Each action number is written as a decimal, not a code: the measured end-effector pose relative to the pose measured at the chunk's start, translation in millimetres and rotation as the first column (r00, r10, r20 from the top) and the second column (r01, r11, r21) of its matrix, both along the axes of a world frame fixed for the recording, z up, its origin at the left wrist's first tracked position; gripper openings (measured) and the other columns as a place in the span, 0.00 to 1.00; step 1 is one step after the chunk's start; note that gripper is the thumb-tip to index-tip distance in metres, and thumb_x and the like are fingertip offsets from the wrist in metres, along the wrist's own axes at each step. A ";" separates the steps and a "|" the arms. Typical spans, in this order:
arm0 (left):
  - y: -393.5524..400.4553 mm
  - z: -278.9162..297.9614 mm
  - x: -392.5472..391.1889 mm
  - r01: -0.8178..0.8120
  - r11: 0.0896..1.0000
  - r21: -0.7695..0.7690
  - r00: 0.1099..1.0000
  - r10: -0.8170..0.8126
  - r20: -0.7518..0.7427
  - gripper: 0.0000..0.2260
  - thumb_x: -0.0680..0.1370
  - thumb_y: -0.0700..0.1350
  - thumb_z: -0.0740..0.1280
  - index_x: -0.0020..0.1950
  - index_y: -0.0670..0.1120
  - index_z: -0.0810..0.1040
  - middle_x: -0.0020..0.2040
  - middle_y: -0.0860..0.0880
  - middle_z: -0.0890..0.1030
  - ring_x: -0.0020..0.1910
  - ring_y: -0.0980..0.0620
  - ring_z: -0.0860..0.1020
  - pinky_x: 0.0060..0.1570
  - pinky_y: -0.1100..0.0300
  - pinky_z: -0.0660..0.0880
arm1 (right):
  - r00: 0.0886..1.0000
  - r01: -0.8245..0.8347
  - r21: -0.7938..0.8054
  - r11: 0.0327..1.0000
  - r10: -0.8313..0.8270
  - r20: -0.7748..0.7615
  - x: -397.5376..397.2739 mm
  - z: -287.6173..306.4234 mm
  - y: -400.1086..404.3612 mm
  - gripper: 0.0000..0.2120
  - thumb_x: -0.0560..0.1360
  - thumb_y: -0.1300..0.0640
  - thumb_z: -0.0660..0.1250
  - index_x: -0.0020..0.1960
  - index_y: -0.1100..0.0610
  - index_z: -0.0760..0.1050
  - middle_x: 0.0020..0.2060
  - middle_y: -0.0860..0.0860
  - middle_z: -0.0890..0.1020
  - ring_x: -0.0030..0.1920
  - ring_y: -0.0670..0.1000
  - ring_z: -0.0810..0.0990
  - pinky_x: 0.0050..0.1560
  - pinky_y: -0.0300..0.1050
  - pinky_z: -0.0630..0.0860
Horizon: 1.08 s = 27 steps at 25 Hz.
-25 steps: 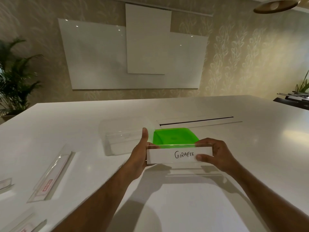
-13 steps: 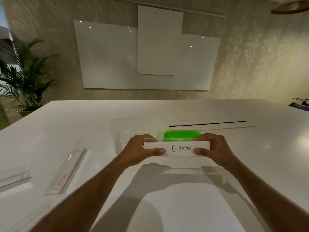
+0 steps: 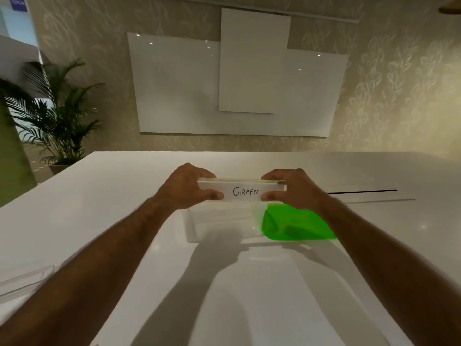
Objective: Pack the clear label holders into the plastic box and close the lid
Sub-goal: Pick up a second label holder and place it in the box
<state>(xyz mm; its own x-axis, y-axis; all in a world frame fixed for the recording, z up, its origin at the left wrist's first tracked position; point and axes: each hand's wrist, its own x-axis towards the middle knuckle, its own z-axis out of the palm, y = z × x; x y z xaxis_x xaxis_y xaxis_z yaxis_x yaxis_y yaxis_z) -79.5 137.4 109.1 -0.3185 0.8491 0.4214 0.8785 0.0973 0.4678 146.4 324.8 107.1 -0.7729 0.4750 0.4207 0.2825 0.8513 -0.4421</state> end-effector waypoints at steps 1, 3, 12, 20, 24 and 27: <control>4.9 -0.8 -7.2 -0.027 1.000 -0.014 0.999 0.027 -0.037 0.25 0.67 0.59 0.78 0.59 0.47 0.84 0.55 0.48 0.86 0.48 0.50 0.82 0.48 0.62 0.78 | 1.000 0.005 0.016 1.000 -0.005 0.026 -9.8 1.7 5.0 0.26 0.64 0.46 0.79 0.59 0.51 0.80 0.53 0.48 0.85 0.47 0.49 0.84 0.52 0.40 0.78; 15.1 -4.8 -21.2 -0.089 0.995 -0.048 0.991 0.083 -0.108 0.26 0.67 0.62 0.77 0.59 0.50 0.84 0.55 0.50 0.86 0.48 0.50 0.82 0.52 0.55 0.80 | 0.996 0.007 0.040 0.999 -0.010 0.089 -27.3 3.7 13.2 0.26 0.64 0.45 0.78 0.60 0.50 0.79 0.53 0.48 0.85 0.40 0.49 0.84 0.49 0.41 0.79; 47.0 -30.1 -59.7 -0.226 0.947 -0.229 0.969 0.194 -0.154 0.16 0.64 0.63 0.75 0.43 0.54 0.85 0.38 0.55 0.84 0.41 0.51 0.81 0.40 0.55 0.78 | 0.927 -0.013 0.234 0.972 -0.076 0.368 -90.3 -15.9 49.2 0.27 0.69 0.41 0.73 0.64 0.50 0.75 0.56 0.51 0.83 0.45 0.49 0.75 0.52 0.44 0.73; 60.7 -38.3 -55.5 -0.200 0.841 -0.502 0.954 0.051 -0.295 0.22 0.66 0.61 0.77 0.54 0.50 0.84 0.49 0.51 0.84 0.48 0.49 0.81 0.50 0.53 0.80 | 0.800 -0.085 0.200 0.976 -0.053 0.597 -107.9 -27.1 50.1 0.23 0.63 0.45 0.78 0.56 0.50 0.81 0.48 0.50 0.84 0.43 0.50 0.77 0.46 0.44 0.75; 67.6 -34.2 -56.3 -0.153 0.762 -0.629 0.947 -0.068 -0.313 0.19 0.70 0.59 0.74 0.50 0.45 0.85 0.48 0.48 0.86 0.46 0.50 0.82 0.46 0.57 0.80 | 0.678 -0.165 0.203 0.965 -0.038 0.734 -122.1 -21.4 44.5 0.19 0.65 0.51 0.78 0.55 0.53 0.82 0.49 0.51 0.85 0.46 0.51 0.80 0.47 0.43 0.77; 72.7 -35.6 -55.4 -0.140 0.690 -0.710 0.940 -0.134 -0.315 0.23 0.68 0.61 0.75 0.49 0.43 0.85 0.46 0.47 0.85 0.40 0.51 0.77 0.37 0.61 0.73 | 0.600 -0.206 0.200 0.958 -0.038 0.799 -129.2 -25.1 40.0 0.17 0.67 0.52 0.77 0.53 0.55 0.82 0.49 0.52 0.85 0.44 0.50 0.78 0.44 0.41 0.75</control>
